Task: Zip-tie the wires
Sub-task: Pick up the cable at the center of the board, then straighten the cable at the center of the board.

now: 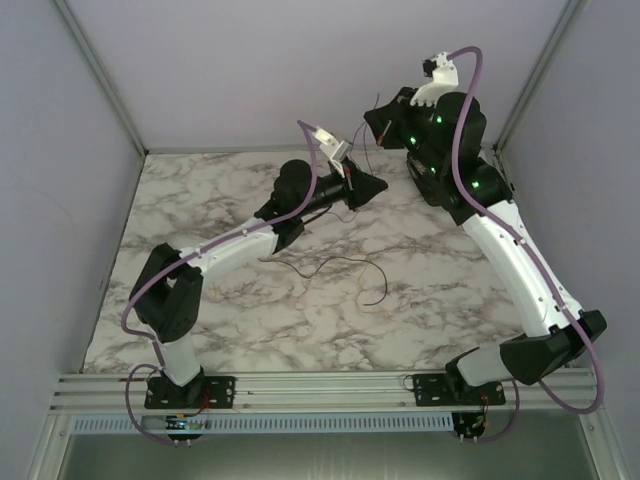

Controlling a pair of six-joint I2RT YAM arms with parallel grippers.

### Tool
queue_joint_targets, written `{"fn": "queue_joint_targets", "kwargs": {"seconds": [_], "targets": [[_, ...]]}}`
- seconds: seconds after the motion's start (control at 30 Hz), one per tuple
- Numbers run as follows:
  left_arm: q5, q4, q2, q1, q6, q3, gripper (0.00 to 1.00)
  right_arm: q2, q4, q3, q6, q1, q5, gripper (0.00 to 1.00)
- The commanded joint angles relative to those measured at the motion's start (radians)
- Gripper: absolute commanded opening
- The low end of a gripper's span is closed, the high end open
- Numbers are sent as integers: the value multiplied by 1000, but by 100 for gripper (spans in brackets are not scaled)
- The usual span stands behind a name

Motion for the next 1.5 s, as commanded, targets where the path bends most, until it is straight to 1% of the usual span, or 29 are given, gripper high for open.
{"fn": "queue_joint_targets", "kwargs": {"seconds": [0.0, 0.03, 0.17, 0.27, 0.3, 0.4, 0.47, 0.53, 0.6, 0.63, 0.7, 0.73, 0.77, 0.83, 0.9, 0.97, 1.1, 1.17, 1.23, 1.37, 1.4, 1.47], "targets": [[7, -17, -47, -3, 61, -2, 4, -40, 43, -2, -4, 3, 54, 0], [5, -36, -60, -3, 76, -14, 1, -44, 43, -2, -8, 2, 64, 0], [-11, -147, -130, 3, 136, -50, 0, -58, 43, -7, -33, 0, 98, 0], [-30, -342, -192, 27, 180, -6, 0, -79, 42, -47, -59, -8, 122, 0], [-28, -426, -209, 39, 193, 33, 0, -89, 43, -69, -68, -13, 127, 3], [-16, -697, -230, 73, 221, 220, 0, -124, 64, -150, -107, -28, 120, 15], [-2, -883, -204, 89, 225, 389, 0, -162, 138, -250, -154, -33, 89, 27], [22, -1032, -162, 100, 207, 563, 0, -222, 266, -397, -192, -37, 59, 42], [45, -1154, -113, 111, 176, 739, 0, -310, 431, -574, -207, -43, 61, 58], [52, -1202, -89, 116, 155, 813, 0, -344, 511, -655, -213, -48, 61, 64], [70, -1260, -52, 125, 115, 933, 0, -397, 660, -800, -225, -54, 50, 73], [80, -1266, -42, 127, 96, 970, 0, -413, 724, -858, -237, -55, 36, 74], [93, -1243, -44, 129, 72, 976, 0, -420, 781, -922, -252, -56, 13, 78], [127, -1185, -62, 131, 22, 941, 0, -413, 916, -1014, -284, -55, -50, 87], [150, -1150, -69, 131, -19, 927, 0, -381, 1030, -1079, -300, -55, -114, 94], [156, -1139, -69, 131, -42, 925, 0, -328, 1146, -1128, -314, -56, -173, 98], [159, -1124, -70, 131, -54, 928, 0, -179, 1324, -1160, -334, -57, -262, 99], [162, -1111, -73, 131, -62, 929, 0, -99, 1393, -1150, -317, -57, -299, 99], [172, -1095, -78, 130, -73, 930, 0, -21, 1464, -1134, -265, -57, -360, 99], [187, -1068, -84, 130, -95, 931, 0, 134, 1668, -1121, -152, -51, -449, 99], [188, -1068, -86, 131, -92, 931, 0, 162, 1703, -1114, -126, -50, -460, 99], [184, -1075, -91, 132, -87, 934, 0, 192, 1717, -1103, -103, -43, -460, 99]]}}
